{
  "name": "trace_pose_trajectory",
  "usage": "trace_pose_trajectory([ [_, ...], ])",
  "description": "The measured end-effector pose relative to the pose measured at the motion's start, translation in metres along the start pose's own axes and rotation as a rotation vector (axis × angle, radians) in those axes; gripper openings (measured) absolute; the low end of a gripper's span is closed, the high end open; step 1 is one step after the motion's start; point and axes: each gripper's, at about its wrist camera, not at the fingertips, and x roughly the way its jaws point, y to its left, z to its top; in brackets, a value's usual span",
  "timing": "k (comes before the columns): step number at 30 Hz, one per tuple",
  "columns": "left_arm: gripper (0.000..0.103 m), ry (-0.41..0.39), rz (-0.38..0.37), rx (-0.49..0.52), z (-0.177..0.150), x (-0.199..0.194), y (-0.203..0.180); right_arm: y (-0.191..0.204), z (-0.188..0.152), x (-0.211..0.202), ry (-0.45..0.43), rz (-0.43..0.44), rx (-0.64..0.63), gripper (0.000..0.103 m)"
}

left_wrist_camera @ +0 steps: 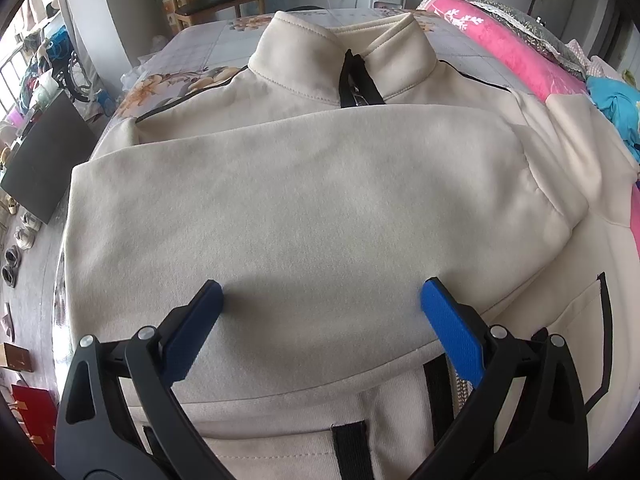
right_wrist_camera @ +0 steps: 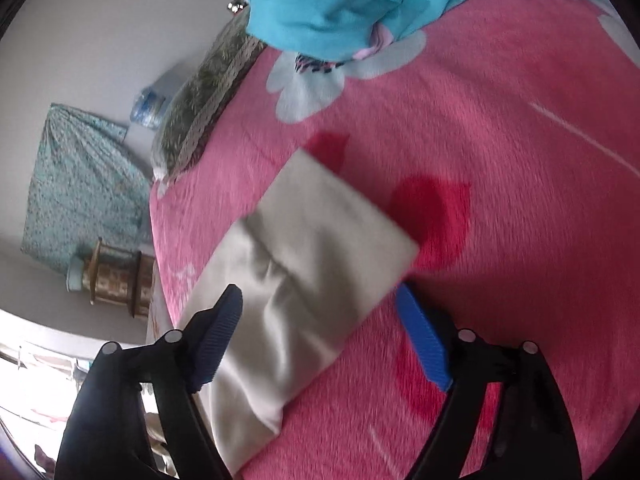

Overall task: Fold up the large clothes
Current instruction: 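Swing the right tool to the beige sleeve lying on the pink bedspread, then close the right tool on the sleeve cuff and lift it, then carry the sleeve over the jacket body and open the right tool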

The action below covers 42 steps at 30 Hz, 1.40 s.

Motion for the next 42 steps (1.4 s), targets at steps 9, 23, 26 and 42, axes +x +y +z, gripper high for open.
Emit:
trace_pose_trajectory([
  [9, 0.097, -0.01, 0.001, -0.001, -0.001, -0.001, -0.001, -0.002, 0.005, 0.003, -0.062, -0.083, -0.025, 0.045],
  [23, 0.097, -0.026, 0.0, -0.008, -0.002, -0.001, 0.001, 0.083, -0.008, -0.09, -0.211, 0.003, -0.33, 0.008],
  [26, 0.097, -0.032, 0.009, -0.023, -0.001, -0.001, 0.002, 0.124, -0.023, -0.123, -0.255, 0.053, -0.429, 0.008],
  [42, 0.047, 0.068, -0.072, -0.125, -0.016, -0.033, 0.058, 0.293, -0.198, -0.189, -0.237, 0.34, -0.843, 0.008],
])
